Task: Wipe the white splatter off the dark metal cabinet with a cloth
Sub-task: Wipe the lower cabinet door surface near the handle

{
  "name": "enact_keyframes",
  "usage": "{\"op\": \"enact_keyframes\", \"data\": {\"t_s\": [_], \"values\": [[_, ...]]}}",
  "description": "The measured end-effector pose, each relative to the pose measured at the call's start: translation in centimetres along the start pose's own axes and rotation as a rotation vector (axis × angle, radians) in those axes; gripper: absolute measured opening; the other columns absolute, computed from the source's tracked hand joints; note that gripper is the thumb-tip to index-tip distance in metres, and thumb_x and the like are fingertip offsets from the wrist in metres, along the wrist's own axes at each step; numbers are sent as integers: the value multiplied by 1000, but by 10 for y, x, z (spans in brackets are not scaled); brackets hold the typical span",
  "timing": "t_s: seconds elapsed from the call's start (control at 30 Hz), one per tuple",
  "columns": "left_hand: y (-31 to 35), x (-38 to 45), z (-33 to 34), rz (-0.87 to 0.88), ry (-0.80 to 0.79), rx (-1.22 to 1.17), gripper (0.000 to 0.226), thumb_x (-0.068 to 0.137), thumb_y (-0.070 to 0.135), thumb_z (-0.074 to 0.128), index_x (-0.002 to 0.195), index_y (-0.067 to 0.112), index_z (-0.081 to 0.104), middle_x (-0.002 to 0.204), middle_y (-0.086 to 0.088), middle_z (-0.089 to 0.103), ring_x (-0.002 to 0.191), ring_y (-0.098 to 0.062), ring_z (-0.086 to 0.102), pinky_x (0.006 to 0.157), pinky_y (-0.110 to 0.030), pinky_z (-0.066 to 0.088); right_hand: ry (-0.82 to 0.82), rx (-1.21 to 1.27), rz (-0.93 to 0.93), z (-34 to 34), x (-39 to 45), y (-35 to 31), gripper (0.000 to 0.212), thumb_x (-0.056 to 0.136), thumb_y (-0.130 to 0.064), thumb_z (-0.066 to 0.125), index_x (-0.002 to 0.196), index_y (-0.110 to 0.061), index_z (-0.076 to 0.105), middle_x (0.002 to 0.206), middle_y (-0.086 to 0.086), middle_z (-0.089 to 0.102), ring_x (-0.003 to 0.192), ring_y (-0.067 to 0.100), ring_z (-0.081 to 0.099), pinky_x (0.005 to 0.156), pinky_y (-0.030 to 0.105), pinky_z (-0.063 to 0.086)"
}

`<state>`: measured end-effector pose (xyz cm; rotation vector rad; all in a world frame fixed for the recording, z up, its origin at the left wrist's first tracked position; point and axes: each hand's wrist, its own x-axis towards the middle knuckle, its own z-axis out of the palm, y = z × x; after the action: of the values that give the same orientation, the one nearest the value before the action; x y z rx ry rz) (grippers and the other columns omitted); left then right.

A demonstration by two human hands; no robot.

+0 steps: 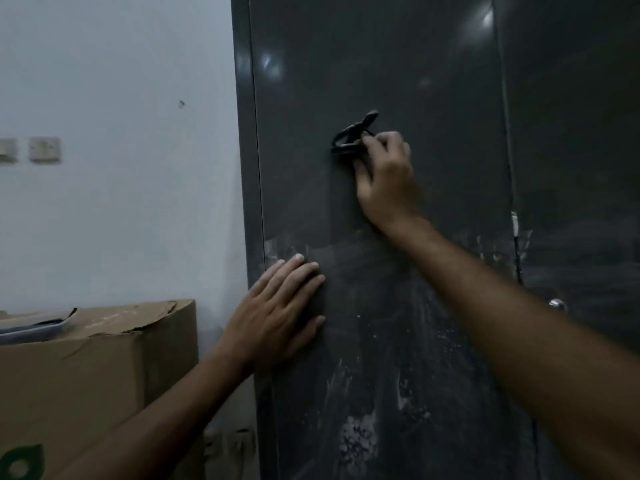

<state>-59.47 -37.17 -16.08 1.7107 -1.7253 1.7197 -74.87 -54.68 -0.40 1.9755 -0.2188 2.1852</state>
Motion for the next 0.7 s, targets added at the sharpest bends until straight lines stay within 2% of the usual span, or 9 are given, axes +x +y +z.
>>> {"op": "enact_keyframes", "data": {"t_s": [0.07,0.13,0.23,0.33,0.4,0.5,0.57,0.63,0.7], "values": [[5,-1,-1,-27,0,24,63,104,54,43,151,13,51,159,-13,46,154,-29,32,128,-46,23,-12,49,-16,12,-23,-34,36,93,-14,59,128,-7,66,117,16,57,100,37,54,85,51,50],[13,-1,-2,-79,-2,28,63,102,53,42,150,13,52,158,-13,47,154,-30,33,127,-46,24,-229,131,-320,9,-53,-41,41,94,-14,60,134,-4,62,122,17,57,102,35,54,91,48,50],[26,-3,2,-134,26,-9,67,101,56,43,151,12,49,162,-12,41,156,-28,28,130,-42,16,-331,11,-550,-24,-63,17,42,97,-17,58,136,-3,60,127,19,58,108,37,56,100,46,49],[28,-6,10,-147,34,0,70,103,60,42,156,14,43,166,-9,34,159,-26,20,131,-45,16,-109,-81,-99,-42,-43,63,34,96,-14,59,129,-4,63,120,20,57,104,42,56,91,52,52],[26,-6,13,-149,39,8,71,103,62,41,157,15,42,166,-8,32,160,-25,18,131,-46,17,0,-15,183,-37,-28,55,37,99,-18,60,134,-6,61,122,18,58,110,40,57,95,44,51],[26,-7,15,-149,56,16,71,103,63,40,156,17,43,166,-9,34,159,-25,19,130,-46,16,10,397,242,-28,-15,22,45,99,-17,65,142,-11,53,131,10,63,120,22,61,100,26,48],[25,-6,17,-146,57,26,72,102,65,39,156,18,43,166,-9,34,159,-25,19,130,-46,14,9,577,255,-30,-13,18,42,99,-14,62,139,-12,48,125,-2,63,117,16,61,103,32,52],[23,-6,18,-145,57,37,72,102,66,38,156,18,44,166,-9,34,159,-26,19,130,-46,14,49,548,295,-37,-13,33,37,101,-11,57,136,-9,47,114,-7,62,111,16,62,98,37,53],[24,-5,19,-146,69,51,72,102,66,37,155,18,45,165,-9,35,159,-27,21,129,-48,16,87,387,290,-46,-18,50,41,99,-11,59,137,-11,43,117,2,61,105,18,61,85,28,50]]}}
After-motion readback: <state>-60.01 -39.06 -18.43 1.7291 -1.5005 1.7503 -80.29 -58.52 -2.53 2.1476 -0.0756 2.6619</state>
